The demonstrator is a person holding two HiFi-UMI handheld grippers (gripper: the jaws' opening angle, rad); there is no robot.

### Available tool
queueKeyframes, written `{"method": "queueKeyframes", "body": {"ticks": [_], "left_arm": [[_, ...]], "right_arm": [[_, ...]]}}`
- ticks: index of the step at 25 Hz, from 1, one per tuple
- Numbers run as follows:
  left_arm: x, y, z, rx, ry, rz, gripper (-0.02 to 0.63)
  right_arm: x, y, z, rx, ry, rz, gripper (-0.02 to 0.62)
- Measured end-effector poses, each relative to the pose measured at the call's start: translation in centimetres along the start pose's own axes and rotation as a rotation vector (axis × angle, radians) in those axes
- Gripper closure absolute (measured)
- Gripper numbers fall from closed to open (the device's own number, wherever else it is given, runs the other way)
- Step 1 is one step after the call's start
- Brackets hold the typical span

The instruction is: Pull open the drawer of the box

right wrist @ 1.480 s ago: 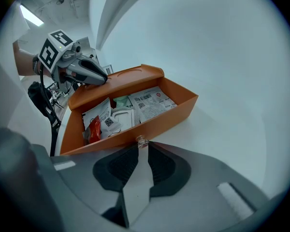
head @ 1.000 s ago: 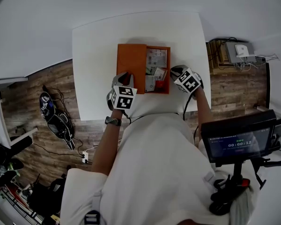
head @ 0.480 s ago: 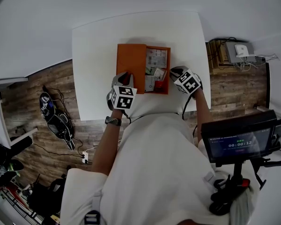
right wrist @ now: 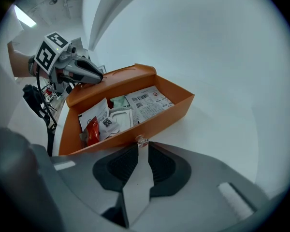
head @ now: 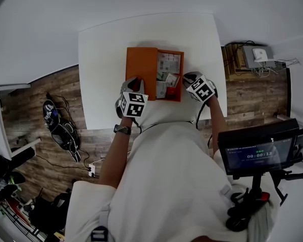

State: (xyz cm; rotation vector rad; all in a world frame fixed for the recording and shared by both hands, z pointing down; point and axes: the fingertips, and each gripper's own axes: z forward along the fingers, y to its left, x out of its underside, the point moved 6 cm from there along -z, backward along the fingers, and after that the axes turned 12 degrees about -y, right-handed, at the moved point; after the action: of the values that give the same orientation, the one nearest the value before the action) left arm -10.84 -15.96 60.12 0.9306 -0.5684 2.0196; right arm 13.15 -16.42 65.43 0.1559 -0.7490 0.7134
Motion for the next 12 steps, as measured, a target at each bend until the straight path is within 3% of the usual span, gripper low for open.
{"method": "queueKeyframes", "body": {"ticks": [8,12], "left_arm": [[0.2,-0.1,0.9,-0.018,-0.037,0.041,0.549],[-0.4,-0.6,-3.2,-0.026,-0.110,-0.001,0.549]], "right_arm": [[-0.1,-0.6,0.4,0.072,0.024,-0.014,0.511],[-0.2,1.6,-3.3,0.141,-0.004,0.035,0.515]]}}
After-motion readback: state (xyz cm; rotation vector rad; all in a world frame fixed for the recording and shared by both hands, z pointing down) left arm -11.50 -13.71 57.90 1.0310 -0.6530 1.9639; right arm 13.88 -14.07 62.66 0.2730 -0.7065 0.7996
